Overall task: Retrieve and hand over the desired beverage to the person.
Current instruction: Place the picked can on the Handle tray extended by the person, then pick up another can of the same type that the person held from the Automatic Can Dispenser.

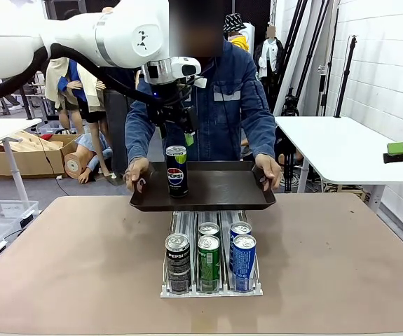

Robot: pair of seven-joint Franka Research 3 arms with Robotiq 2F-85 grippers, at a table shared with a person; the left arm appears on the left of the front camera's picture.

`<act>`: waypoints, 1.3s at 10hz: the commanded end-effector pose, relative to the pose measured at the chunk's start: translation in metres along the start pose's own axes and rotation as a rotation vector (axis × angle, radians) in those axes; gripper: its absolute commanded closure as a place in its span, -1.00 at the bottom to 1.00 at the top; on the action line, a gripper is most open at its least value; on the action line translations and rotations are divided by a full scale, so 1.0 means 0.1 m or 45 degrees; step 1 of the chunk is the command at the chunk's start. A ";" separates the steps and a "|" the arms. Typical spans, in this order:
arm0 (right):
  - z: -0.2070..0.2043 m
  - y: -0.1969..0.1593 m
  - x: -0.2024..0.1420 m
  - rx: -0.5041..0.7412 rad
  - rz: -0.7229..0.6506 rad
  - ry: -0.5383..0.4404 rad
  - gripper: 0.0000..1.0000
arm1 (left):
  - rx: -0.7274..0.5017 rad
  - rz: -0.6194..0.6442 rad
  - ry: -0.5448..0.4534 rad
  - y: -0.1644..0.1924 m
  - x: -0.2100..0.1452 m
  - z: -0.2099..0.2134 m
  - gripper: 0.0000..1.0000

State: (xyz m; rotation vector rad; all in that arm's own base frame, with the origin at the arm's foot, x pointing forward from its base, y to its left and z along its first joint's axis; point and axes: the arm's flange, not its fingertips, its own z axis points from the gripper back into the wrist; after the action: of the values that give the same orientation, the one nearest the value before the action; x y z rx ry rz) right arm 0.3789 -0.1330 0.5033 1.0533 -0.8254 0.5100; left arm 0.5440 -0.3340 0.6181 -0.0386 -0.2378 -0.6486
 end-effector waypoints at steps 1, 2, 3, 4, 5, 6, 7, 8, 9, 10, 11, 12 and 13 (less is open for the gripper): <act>0.00 0.01 0.01 0.010 0.004 -0.006 -1.00 | 0.001 0.002 -0.015 0.00 0.01 0.01 -1.00; 0.00 0.01 0.01 0.010 0.004 -0.006 -1.00 | 0.001 0.002 -0.015 0.00 0.01 0.01 -1.00; 0.00 0.01 0.01 0.010 0.004 -0.006 -1.00 | 0.001 0.002 -0.015 0.00 0.01 0.01 -1.00; 0.00 0.01 0.01 0.010 0.004 -0.006 -1.00 | 0.001 0.002 -0.015 0.00 0.01 0.01 -1.00; 0.00 0.01 0.01 0.010 0.004 -0.006 -1.00 | 0.001 0.002 -0.015 0.00 0.01 0.01 -1.00; 0.00 0.01 0.01 0.010 0.004 -0.006 -1.00 | 0.001 0.002 -0.015 0.00 0.01 0.01 -1.00; 0.00 0.01 0.01 0.010 0.004 -0.006 -1.00 | 0.001 0.002 -0.015 0.00 0.01 0.01 -1.00; 0.00 0.01 0.01 0.010 0.004 -0.006 -1.00 | 0.001 0.002 -0.015 0.00 0.01 0.01 -1.00; 0.00 0.01 0.01 0.010 0.004 -0.006 -1.00 | 0.001 0.002 -0.015 0.00 0.01 0.01 -1.00; 0.00 0.01 0.01 0.010 0.004 -0.006 -1.00 | 0.001 0.002 -0.015 0.00 0.01 0.01 -1.00; 0.00 0.01 0.01 0.010 0.004 -0.006 -1.00 | 0.001 0.002 -0.015 0.00 0.01 0.01 -1.00; 0.00 0.01 0.01 0.010 0.004 -0.006 -1.00 | 0.000 0.000 -0.001 0.00 0.00 0.00 -1.00; 0.00 0.01 0.01 0.010 0.004 -0.006 -1.00 | -0.016 0.058 0.000 0.07 0.01 0.09 -1.00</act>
State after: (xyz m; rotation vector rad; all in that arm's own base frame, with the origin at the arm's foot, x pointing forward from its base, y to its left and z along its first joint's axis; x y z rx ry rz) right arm 0.3789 -0.1329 0.5033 1.0533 -0.8254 0.5101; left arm 0.5450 -0.3324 0.6186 -0.0404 -0.2385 -0.6388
